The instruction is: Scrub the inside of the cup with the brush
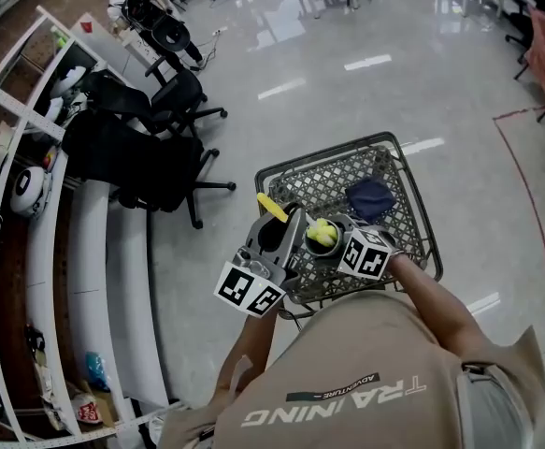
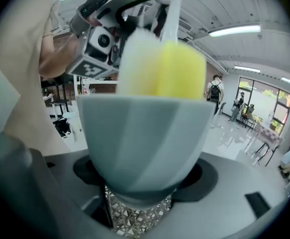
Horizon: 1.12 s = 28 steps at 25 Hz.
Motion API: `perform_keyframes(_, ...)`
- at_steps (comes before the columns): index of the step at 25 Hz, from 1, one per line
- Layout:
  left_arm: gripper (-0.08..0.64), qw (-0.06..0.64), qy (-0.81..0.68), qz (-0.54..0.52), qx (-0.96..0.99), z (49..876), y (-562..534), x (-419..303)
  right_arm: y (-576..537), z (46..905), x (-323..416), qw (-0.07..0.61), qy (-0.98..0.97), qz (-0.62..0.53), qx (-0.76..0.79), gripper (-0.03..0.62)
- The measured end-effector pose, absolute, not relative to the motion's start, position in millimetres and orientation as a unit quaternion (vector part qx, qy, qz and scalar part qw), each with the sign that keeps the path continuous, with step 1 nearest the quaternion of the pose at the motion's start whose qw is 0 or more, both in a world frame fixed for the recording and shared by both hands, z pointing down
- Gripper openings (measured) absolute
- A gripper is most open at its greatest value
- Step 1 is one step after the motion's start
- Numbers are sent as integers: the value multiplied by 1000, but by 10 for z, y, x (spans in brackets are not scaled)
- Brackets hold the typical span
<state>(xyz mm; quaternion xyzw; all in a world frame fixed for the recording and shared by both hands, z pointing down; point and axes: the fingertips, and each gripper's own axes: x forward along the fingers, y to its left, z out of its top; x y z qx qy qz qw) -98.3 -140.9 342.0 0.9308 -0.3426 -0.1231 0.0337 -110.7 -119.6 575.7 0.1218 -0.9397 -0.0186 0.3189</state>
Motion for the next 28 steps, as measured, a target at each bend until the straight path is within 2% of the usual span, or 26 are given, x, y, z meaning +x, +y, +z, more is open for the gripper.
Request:
perform_keyframes(9, 41, 10, -317, -118, 941, 3253, -1194, -836, -1192, 5985, -950, 332, -935, 8, 122, 380)
perform_keyframes(19, 41, 36, -308, -88, 947, 3665, -1300, -720, -1110, 5486, -1239, 317, -944, -68, 61, 380)
perform_keyframes(23, 41, 31, -309, -92, 946, 3576, -1317, -711, -1141, 5522, -1249, 314, -946, -44, 69, 380)
perform_keyframes(28, 41, 3, -290, -122, 949, 3215, -1201, -661, -1126, 5890, -1067, 348, -934, -19, 75, 380)
